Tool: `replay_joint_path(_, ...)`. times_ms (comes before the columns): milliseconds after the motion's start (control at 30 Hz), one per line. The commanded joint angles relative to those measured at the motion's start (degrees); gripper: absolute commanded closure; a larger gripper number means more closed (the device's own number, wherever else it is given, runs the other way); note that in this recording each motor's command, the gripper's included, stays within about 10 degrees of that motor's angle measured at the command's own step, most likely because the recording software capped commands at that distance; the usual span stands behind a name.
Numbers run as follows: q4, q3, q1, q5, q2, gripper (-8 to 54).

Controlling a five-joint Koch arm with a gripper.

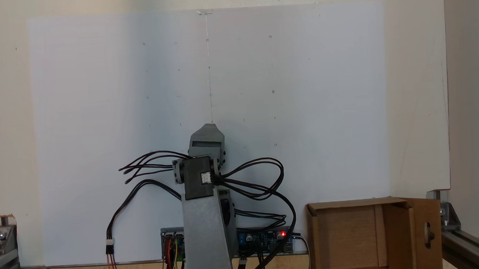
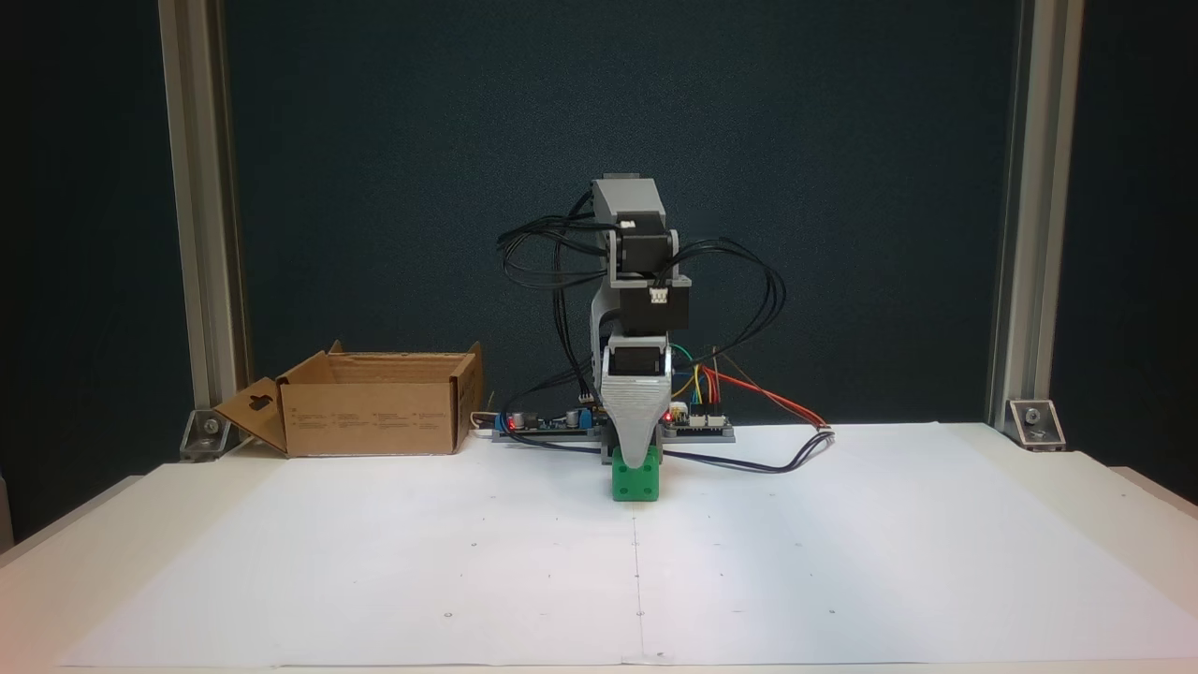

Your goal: Grasp a green dice and put it in the bin.

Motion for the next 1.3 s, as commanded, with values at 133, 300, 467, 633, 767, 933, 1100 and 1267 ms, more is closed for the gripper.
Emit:
replay_joint_path(133, -3.16, 0.88, -0.44, 2.11, -0.44, 2.1)
replay_joint_path(300, -5.45, 2.02, -0.44, 2.11, -1.49, 2.4)
replay_joint_path(467, -6.77, 2.64, -0.18, 1.93, -3.16, 2.4)
replay_joint_path(633, -7.73, 2.64, 0.44, 1.93, -4.92, 2.4)
replay_joint_path(767, -7.73, 2.64, 0.97, 1.85, -5.71, 2.4)
replay_joint_path(933, -7.38, 2.72, 2.11, 1.76, -6.15, 2.5)
replay_joint_path(1100, -7.38, 2.72, 2.20, 1.67, -7.12, 2.5)
replay_joint_path(1267, -7.65, 2.72, 2.11, 1.67, -7.56, 4.0)
